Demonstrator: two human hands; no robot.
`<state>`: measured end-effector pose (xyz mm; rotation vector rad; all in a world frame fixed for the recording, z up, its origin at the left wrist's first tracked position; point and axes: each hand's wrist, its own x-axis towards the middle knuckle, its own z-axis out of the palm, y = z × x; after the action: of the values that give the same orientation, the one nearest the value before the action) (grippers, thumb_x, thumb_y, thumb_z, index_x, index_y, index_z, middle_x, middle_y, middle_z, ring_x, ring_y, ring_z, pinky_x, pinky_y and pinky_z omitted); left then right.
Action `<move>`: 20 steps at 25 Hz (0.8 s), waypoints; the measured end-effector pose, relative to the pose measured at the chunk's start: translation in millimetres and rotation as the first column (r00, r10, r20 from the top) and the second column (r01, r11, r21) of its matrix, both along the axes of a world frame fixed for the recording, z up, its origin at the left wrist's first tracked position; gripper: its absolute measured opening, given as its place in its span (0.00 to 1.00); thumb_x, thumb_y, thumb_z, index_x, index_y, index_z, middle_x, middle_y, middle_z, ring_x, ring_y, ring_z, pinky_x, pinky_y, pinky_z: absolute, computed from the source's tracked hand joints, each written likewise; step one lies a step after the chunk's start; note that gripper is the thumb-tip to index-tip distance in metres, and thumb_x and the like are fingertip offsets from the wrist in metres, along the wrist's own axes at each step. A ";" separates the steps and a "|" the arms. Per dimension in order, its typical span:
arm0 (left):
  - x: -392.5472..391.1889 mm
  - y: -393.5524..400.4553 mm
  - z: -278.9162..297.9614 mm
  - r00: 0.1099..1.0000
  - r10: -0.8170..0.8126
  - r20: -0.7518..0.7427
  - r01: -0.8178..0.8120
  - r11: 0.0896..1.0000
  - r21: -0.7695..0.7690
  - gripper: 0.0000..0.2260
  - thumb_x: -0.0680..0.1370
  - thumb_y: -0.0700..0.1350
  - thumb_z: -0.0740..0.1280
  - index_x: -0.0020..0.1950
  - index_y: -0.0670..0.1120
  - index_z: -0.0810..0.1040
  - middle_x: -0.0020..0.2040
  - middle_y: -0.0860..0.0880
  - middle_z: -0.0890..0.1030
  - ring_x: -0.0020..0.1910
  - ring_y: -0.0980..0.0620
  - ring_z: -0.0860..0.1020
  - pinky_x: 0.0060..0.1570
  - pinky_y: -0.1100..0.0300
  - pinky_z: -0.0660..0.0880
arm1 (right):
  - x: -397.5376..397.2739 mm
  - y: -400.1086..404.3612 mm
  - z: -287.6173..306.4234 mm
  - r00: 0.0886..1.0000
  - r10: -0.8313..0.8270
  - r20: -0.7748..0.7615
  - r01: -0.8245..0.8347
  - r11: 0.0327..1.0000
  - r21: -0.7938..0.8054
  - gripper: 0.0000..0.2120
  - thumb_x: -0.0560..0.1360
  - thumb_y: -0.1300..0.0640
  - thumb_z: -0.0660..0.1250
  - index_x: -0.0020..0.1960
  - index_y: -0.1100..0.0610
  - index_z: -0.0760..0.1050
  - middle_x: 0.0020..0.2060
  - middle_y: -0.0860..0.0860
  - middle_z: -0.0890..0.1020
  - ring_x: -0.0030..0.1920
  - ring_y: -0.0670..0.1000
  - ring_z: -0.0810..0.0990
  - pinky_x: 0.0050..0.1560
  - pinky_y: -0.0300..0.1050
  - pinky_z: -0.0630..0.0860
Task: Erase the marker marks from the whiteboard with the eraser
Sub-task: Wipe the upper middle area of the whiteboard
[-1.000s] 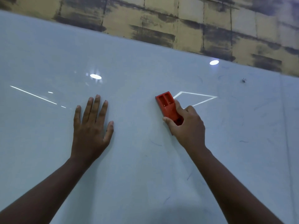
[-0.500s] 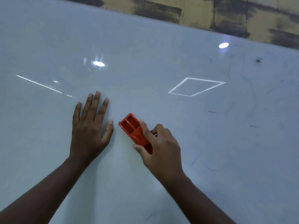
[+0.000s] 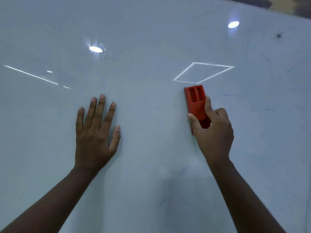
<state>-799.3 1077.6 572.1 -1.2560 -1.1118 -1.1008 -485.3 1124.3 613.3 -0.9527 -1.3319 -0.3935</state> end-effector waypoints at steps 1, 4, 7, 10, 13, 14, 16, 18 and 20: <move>0.2 -0.5 -2.1 1.000 0.001 0.000 -0.001 1.000 -0.004 0.28 0.85 0.49 0.60 0.85 0.43 0.62 0.86 0.40 0.57 0.86 0.40 0.55 0.82 0.35 0.53 | -8.3 -2.5 -1.5 1.000 0.010 -0.009 -0.010 1.000 -0.002 0.34 0.77 0.39 0.71 0.80 0.44 0.66 0.46 0.50 0.71 0.46 0.55 0.77 0.46 0.52 0.80; 1.6 -1.0 -8.4 1.000 0.011 0.007 -0.011 1.000 -0.012 0.28 0.86 0.49 0.59 0.85 0.43 0.61 0.86 0.40 0.57 0.86 0.41 0.55 0.83 0.36 0.53 | -43.7 -13.3 -22.9 0.994 0.034 0.106 -0.039 0.998 0.046 0.33 0.76 0.42 0.72 0.79 0.47 0.68 0.47 0.51 0.72 0.47 0.56 0.76 0.46 0.52 0.78; 2.2 -1.7 -17.1 1.000 0.011 0.017 -0.010 0.999 -0.030 0.28 0.86 0.49 0.59 0.86 0.43 0.60 0.86 0.40 0.56 0.86 0.40 0.54 0.83 0.36 0.52 | -75.1 -25.1 -64.2 0.946 0.076 0.314 -0.108 0.990 0.086 0.34 0.75 0.43 0.72 0.79 0.48 0.69 0.48 0.51 0.74 0.47 0.55 0.74 0.45 0.53 0.76; 1.1 -3.9 -28.7 1.000 0.014 0.010 -0.014 0.999 -0.048 0.28 0.86 0.48 0.59 0.86 0.43 0.60 0.86 0.39 0.56 0.86 0.40 0.54 0.83 0.36 0.52 | -77.7 -29.9 -91.3 0.882 0.030 0.470 -0.088 0.991 0.102 0.34 0.74 0.42 0.73 0.78 0.47 0.70 0.49 0.51 0.76 0.46 0.54 0.75 0.43 0.53 0.77; -2.0 -5.1 -39.4 1.000 0.021 -0.006 -0.021 0.998 -0.053 0.28 0.86 0.48 0.59 0.86 0.43 0.60 0.86 0.40 0.57 0.86 0.39 0.55 0.83 0.36 0.52 | -55.1 -26.8 -88.9 0.892 0.017 0.451 -0.059 0.995 0.080 0.34 0.72 0.42 0.75 0.76 0.45 0.72 0.48 0.50 0.76 0.46 0.54 0.76 0.42 0.53 0.78; -2.8 -5.7 -43.5 1.000 0.024 -0.004 -0.024 0.998 -0.059 0.28 0.86 0.48 0.59 0.86 0.43 0.59 0.86 0.40 0.56 0.86 0.39 0.54 0.83 0.36 0.52 | -45.0 -25.2 -86.6 0.915 0.024 0.402 -0.052 0.997 0.059 0.34 0.72 0.42 0.76 0.76 0.45 0.72 0.48 0.50 0.76 0.46 0.54 0.77 0.42 0.52 0.79; -3.7 -7.2 -51.7 0.999 0.034 -0.001 -0.034 0.997 -0.070 0.28 0.87 0.49 0.58 0.86 0.44 0.58 0.86 0.40 0.56 0.86 0.39 0.54 0.83 0.37 0.52 | -24.2 -22.0 -83.6 0.961 0.039 0.272 -0.040 0.999 -0.002 0.35 0.72 0.42 0.76 0.77 0.43 0.71 0.47 0.49 0.75 0.46 0.54 0.77 0.41 0.51 0.79; -3.2 -8.2 -61.2 0.999 0.044 0.004 -0.044 0.996 -0.080 0.28 0.87 0.48 0.58 0.86 0.43 0.57 0.86 0.39 0.56 0.86 0.39 0.54 0.83 0.36 0.51 | -9.9 -18.1 -90.0 0.987 0.047 0.152 -0.038 0.997 -0.065 0.34 0.74 0.42 0.75 0.78 0.43 0.69 0.47 0.47 0.72 0.47 0.53 0.77 0.41 0.49 0.79; -1.4 -8.8 -74.8 0.999 0.044 0.022 -0.042 0.995 -0.093 0.28 0.87 0.48 0.58 0.87 0.43 0.57 0.86 0.39 0.56 0.86 0.38 0.54 0.83 0.36 0.50 | -6.4 -15.9 -104.4 0.995 0.054 0.079 -0.046 0.994 -0.096 0.34 0.76 0.42 0.74 0.79 0.43 0.67 0.48 0.46 0.70 0.48 0.52 0.77 0.43 0.46 0.77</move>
<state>-800.8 1068.8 497.3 -1.2875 -1.2148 -1.0449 -491.7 1108.4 508.9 -0.9876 -1.4558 -0.3366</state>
